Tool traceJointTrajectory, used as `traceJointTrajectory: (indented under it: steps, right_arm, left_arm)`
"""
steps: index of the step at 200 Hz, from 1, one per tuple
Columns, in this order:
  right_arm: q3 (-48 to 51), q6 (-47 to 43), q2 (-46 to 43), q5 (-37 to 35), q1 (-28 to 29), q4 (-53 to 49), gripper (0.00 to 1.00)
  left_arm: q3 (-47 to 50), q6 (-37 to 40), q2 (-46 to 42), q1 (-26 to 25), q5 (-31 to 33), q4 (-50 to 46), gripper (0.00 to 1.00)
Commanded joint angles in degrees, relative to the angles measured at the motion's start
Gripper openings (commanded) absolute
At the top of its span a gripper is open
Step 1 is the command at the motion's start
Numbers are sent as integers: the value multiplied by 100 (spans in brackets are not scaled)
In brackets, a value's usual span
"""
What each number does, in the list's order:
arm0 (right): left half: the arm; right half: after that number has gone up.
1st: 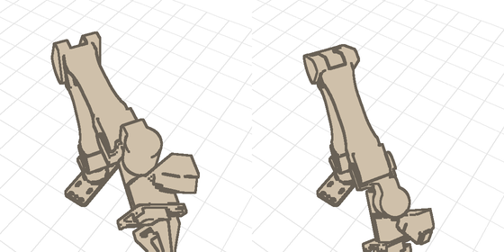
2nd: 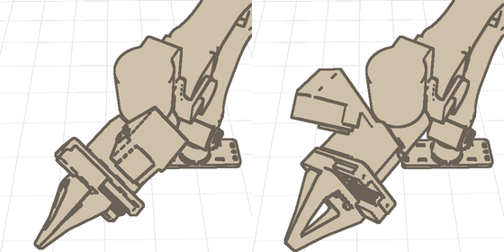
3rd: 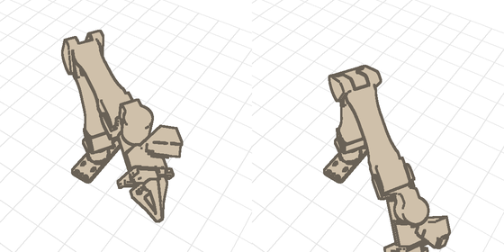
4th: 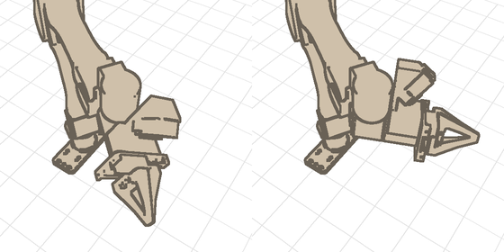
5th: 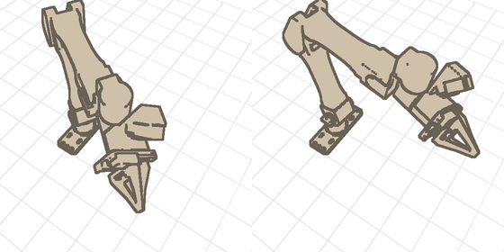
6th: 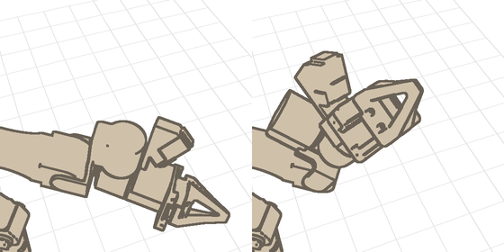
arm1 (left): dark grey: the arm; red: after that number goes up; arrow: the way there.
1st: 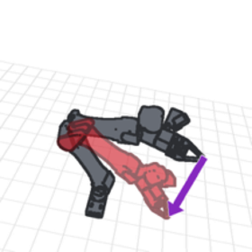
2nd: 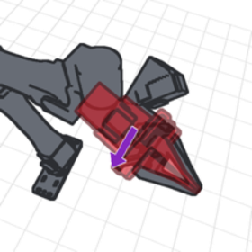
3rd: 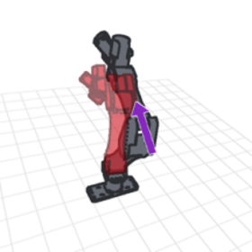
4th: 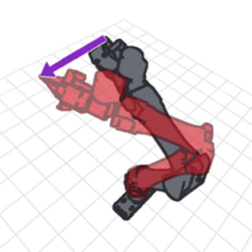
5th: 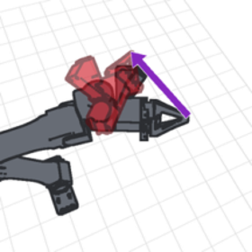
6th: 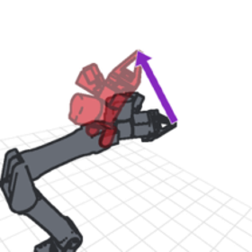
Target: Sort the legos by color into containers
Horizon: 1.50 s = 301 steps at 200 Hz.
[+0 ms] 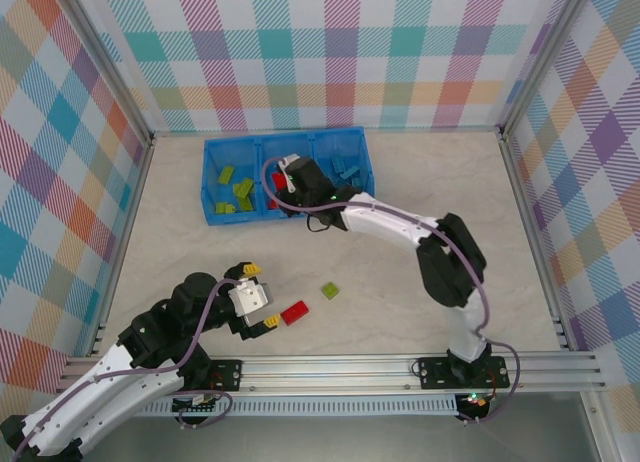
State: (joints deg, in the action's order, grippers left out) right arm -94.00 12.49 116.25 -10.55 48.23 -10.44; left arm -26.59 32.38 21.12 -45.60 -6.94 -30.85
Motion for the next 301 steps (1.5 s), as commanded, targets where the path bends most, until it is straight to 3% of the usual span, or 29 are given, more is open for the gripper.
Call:
traceJointTrajectory:
  steps: [1,16,42,94,117,145,175,189,217,229,246,274,301]
  right_arm:
    - [-795,-322,499,-31,-87,-139,23]
    - [-1327,-261,904,53,-163,-354,27]
    - [-2049,-221,1316,238,-200,-794,44]
    - [-1693,-291,655,266,-200,-935,47]
    - [-692,-283,-331,331,-201,-623,50]
    - [1345,-144,-1996,487,-204,68,58]
    - [3757,100,-4202,505,-200,831,74]
    - [4693,236,-5208,452,-200,859,84]
    - [5598,718,-6952,418,-203,-345,95]
    - [5717,1050,-7535,365,-200,-1126,100]
    - [5754,1484,-8182,503,-208,-2145,100]
    - [5489,2025,-8496,920,-208,-3467,100]
    - [5357,2212,-8286,1430,-208,-3913,100]
  left_arm:
    - [40,-67,-62,44,-90,202,100]
    - [56,-55,-73,38,-156,207,100]
    - [51,9,-108,40,-220,159,100]
    - [43,5,-101,44,-141,139,100]
    - [36,-18,-35,43,-132,141,100]
    - [-40,-249,44,48,62,177,100]
    - [-891,-1810,489,72,1217,-156,100]
    - [-1305,-2379,913,70,1205,-368,96]
    - [-1835,-3290,2092,-61,510,-189,94]
    - [-1979,-3680,2562,-194,536,44,93]
    - [-2141,-4135,3219,-308,747,281,90]
    - [-2385,-4425,4282,-540,949,364,88]
    - [-2599,-4399,5150,-880,971,406,84]
